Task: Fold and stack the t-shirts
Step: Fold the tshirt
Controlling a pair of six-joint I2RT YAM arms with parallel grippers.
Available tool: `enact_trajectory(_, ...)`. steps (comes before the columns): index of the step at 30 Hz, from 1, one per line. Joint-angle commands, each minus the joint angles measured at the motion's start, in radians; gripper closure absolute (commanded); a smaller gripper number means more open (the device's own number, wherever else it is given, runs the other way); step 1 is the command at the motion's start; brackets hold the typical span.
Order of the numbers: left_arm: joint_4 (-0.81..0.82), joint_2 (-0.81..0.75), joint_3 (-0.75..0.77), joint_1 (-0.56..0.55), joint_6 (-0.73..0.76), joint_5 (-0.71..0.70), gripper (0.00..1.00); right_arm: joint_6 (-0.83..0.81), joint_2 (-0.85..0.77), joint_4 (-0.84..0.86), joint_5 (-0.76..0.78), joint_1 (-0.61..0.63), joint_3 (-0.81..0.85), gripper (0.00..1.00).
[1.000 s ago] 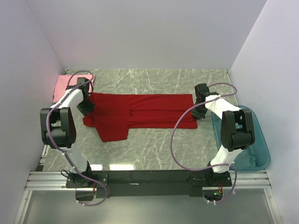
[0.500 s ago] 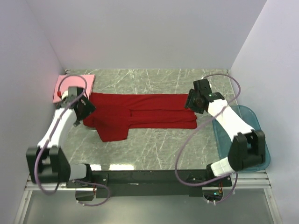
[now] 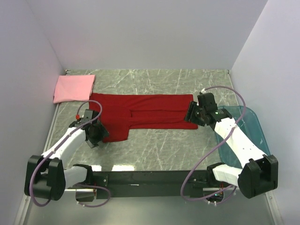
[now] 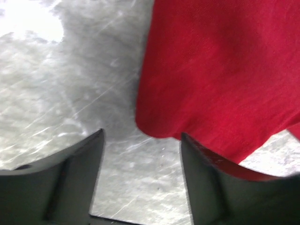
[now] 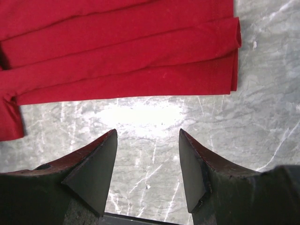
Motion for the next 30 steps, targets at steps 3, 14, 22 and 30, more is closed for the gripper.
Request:
enact_trajectory(3, 0.092, 0.072, -0.002, -0.028, -0.037, 0.027, 0.39, -0.021, -0.047, 0.02, -0.019, 0.006, -0.013, 0.38)
enact_trajectory(14, 0.103, 0.169, 0.134, -0.046, -0.028, -0.031, 0.99, -0.027, -0.053, 0.041, -0.028, 0.005, -0.048, 0.38)
enact_trajectory(22, 0.072, 0.253, 0.409, -0.045, 0.036, -0.062, 0.99, -0.046, -0.061, 0.032, -0.037, 0.006, -0.034, 0.39)
enact_trajectory(30, 0.122, 0.476, 0.689, -0.043, 0.078, -0.094, 0.99, -0.061, -0.062, 0.049, -0.06, 0.006, -0.045, 0.39)
